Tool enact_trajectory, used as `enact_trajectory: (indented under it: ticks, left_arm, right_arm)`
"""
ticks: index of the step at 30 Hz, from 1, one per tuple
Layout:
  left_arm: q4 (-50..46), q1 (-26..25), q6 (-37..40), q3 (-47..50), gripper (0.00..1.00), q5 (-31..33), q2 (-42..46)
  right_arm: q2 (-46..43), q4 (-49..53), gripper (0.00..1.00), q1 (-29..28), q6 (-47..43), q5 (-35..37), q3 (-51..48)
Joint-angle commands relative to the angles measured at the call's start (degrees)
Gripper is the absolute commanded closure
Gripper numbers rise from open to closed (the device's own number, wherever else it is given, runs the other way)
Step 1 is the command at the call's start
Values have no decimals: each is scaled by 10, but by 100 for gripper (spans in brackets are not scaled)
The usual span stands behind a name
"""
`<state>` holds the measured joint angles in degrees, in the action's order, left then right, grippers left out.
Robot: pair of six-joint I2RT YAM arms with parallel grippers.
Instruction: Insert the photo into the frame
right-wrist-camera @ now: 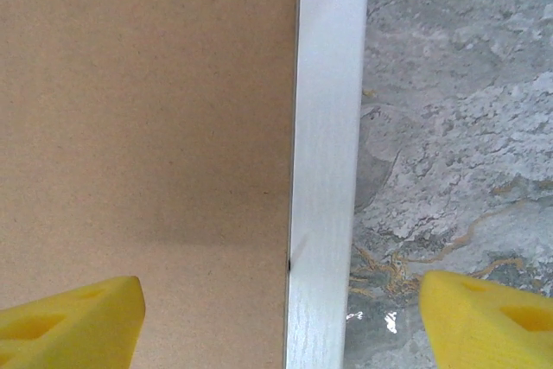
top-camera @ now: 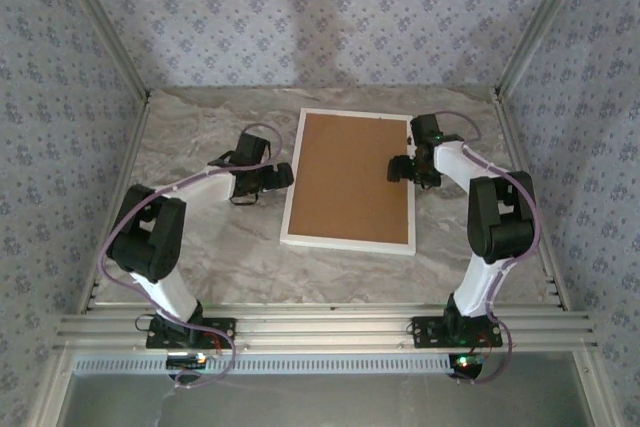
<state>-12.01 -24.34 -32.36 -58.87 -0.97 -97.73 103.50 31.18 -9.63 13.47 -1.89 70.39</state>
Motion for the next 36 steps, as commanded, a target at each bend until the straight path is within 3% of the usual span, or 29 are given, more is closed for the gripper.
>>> enact_trajectory:
  ticks: [1,7,19,28,36]
  left_arm:
    - [-8,0,6,10,1,1,15]
    - [-7,1,4,16,2,1,17]
    - [-11,3,12,13,1,-6,19]
    - [-20,-15,31,-11,2,-29,-2]
    - [-46,-40,53,-70,3,-27,-56]
  right_arm:
    - [10,0,16,3,6,-4,21]
    - [59,-3,15,-2,6,-5,56]
    - [64,7,16,-10,5,19,4]
    - [96,47,16,-29,6,53,61]
    - [45,48,14,-20,1,-6,57]
